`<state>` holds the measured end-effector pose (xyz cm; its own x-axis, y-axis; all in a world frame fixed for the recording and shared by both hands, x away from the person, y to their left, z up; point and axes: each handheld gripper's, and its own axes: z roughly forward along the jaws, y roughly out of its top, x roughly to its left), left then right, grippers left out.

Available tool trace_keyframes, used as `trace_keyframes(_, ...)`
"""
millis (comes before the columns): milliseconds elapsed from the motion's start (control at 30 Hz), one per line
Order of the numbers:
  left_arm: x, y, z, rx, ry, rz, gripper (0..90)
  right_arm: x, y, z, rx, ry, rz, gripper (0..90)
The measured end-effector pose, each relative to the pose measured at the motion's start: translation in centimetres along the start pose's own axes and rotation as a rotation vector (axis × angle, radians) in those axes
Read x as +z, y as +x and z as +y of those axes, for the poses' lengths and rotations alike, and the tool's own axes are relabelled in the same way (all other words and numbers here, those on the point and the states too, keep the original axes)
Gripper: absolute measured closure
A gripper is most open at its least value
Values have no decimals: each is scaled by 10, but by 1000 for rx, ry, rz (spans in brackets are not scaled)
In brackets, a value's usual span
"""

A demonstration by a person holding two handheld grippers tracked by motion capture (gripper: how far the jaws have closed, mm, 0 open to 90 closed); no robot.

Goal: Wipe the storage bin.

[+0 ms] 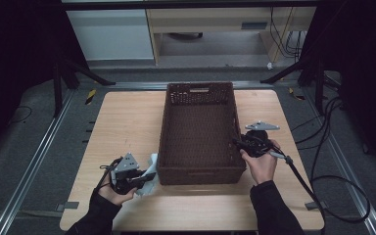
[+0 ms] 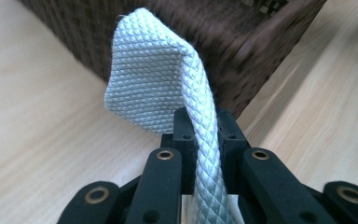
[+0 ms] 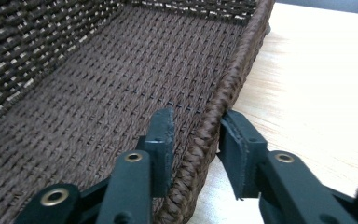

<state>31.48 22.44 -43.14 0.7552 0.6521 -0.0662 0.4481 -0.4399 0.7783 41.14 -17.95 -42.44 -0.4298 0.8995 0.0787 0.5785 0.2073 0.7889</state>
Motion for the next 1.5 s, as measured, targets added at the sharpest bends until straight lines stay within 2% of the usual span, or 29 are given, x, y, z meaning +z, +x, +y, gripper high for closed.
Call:
trace_keyframes(133,-7,-5,5,19,-15,4,812,-6,-2,2,2,-20,1,606)
trace_keyframes(200,-4,-4,3,13,-9,0,813,-9,-3,3,4,-29,4,594)
trace_keyframes(333,12,-1,-9,-9,53,-13,814,-10,-3,2,2,-25,10,583)
trace_keyframes(433,15,0,-11,-13,72,-17,813,-9,-3,2,-1,-23,14,577)
trace_keyframes(500,11,0,-8,-12,55,-13,813,-9,-4,3,1,-25,15,572)
trace_keyframes(600,-3,-2,1,-11,-2,-12,813,-12,-5,3,1,-34,12,571)
trace_keyframes(733,-17,-9,10,12,-43,-15,813,-16,-7,5,7,-46,9,571)
trace_keyframes(800,-13,-10,9,16,-27,-14,813,-16,-8,5,7,-47,8,570)
trace_keyframes(1000,10,-3,-7,-17,57,-18,813,-17,-10,3,16,-49,6,570)
trace_keyframes(1133,22,-2,-14,-21,99,-20,814,-18,-12,3,23,-52,8,568)
trace_keyframes(1400,39,4,-27,-42,163,-27,813,-19,-13,2,24,-55,11,561)
trace_keyframes(1500,40,6,-28,-51,172,-26,813,-20,-13,3,26,-58,10,559)
